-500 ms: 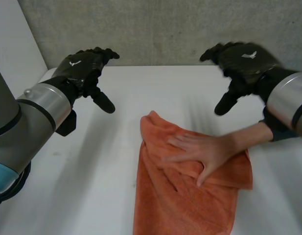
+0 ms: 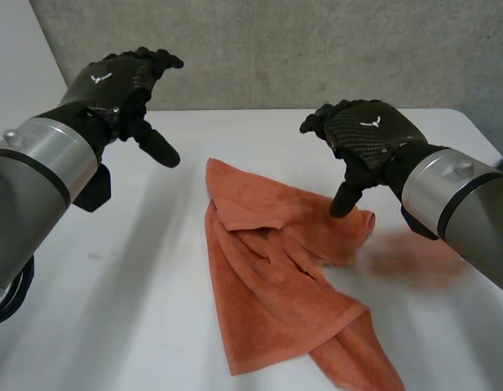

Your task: Fold the laundry

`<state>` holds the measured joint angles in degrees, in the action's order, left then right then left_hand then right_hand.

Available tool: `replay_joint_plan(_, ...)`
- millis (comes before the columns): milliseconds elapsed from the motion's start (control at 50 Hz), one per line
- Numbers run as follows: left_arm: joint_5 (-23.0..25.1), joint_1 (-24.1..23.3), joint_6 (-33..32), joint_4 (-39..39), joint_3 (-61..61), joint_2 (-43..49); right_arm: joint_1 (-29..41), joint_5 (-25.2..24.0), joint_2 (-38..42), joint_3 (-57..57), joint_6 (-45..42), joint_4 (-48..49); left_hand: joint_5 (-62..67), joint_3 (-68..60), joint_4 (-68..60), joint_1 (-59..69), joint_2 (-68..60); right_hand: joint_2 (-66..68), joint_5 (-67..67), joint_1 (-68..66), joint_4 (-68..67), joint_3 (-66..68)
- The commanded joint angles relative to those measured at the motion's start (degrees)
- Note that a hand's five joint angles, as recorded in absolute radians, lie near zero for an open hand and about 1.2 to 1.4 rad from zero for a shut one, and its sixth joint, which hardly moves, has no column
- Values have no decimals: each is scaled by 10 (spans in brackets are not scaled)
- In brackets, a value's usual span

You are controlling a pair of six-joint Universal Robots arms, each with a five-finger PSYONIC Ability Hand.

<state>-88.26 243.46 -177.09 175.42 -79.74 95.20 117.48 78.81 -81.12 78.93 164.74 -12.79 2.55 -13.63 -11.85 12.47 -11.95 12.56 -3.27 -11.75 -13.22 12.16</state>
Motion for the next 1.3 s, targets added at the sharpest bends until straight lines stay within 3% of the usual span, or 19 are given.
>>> replay_joint_plan(20, 0, 1, -2, 1, -1, -4, 0, 4, -7, 6, -3, 14, -23, 34, 16, -23, 17, -26, 33, 18, 32, -22)
replay_joint_plan(180, -11, 10, 5, -3, -15, 3, 13, -1, 16, 12, -4, 14, -23, 34, 16, -23, 17, -26, 33, 18, 32, -22)
replay_joint_plan(300, -65, 17, 62, 3, -83, 2, 40, -2, 68, -6, -7, 37, -23, 34, 16, -23, 17, -26, 33, 18, 32, -22)
replay_joint_plan(400, -88, 18, 106, 19, -156, -2, 60, -2, 147, -48, 0, 90, -25, 36, 18, -24, 19, -26, 33, 18, 32, -22)
replay_joint_plan(660, -87, 18, 108, 29, -270, -8, 103, 8, 385, -201, -4, 124, -25, 36, 19, -25, 19, -26, 33, 18, 32, -22)
replay_joint_plan(720, -86, 19, 108, 29, -282, -8, 106, 9, 404, -212, -5, 125, -25, 36, 19, -25, 19, -26, 33, 18, 32, -22)
replay_joint_plan(780, -86, 25, 108, 29, -286, -9, 106, 11, 434, -233, -5, 130, -25, 36, 18, -24, 19, 111, -104, -119, -104, 115)
replay_joint_plan(820, -86, 28, 108, 29, -287, -9, 106, 16, 444, -253, -6, 137, -25, 36, 18, -24, 19, 332, -325, -340, -325, 336)
replay_joint_plan(900, -85, 28, 108, 29, -288, -9, 103, 19, 456, -283, -5, 149, -25, 36, 18, -24, 19, 620, -613, -628, -614, 624)
replay_joint_plan(940, -85, 28, 108, 29, -288, -9, 103, 21, 457, -295, -5, 149, -25, 36, 18, -24, 19, 674, -667, -682, -668, 678)
replay_joint_plan(1100, -85, 27, 108, 29, -288, -17, 102, 20, 459, -321, -6, 144, -25, 36, 19, -25, 19, 674, -667, -682, -668, 678)
replay_joint_plan(1120, -84, 27, 108, 29, -288, -19, 102, 21, 459, -319, -6, 143, -25, 36, 18, -24, 19, 487, -480, -495, -480, 491)
replay_joint_plan(1160, -84, 28, 108, 29, -289, -24, 103, 21, 462, -319, -6, 139, -25, 36, 18, -24, 19, 322, -315, -330, -316, 326)
replay_joint_plan(1300, -84, 28, 108, 29, -289, -28, 106, 21, 479, -322, -6, 136, -25, 36, 19, -25, 19, 244, -237, -252, -238, 248)
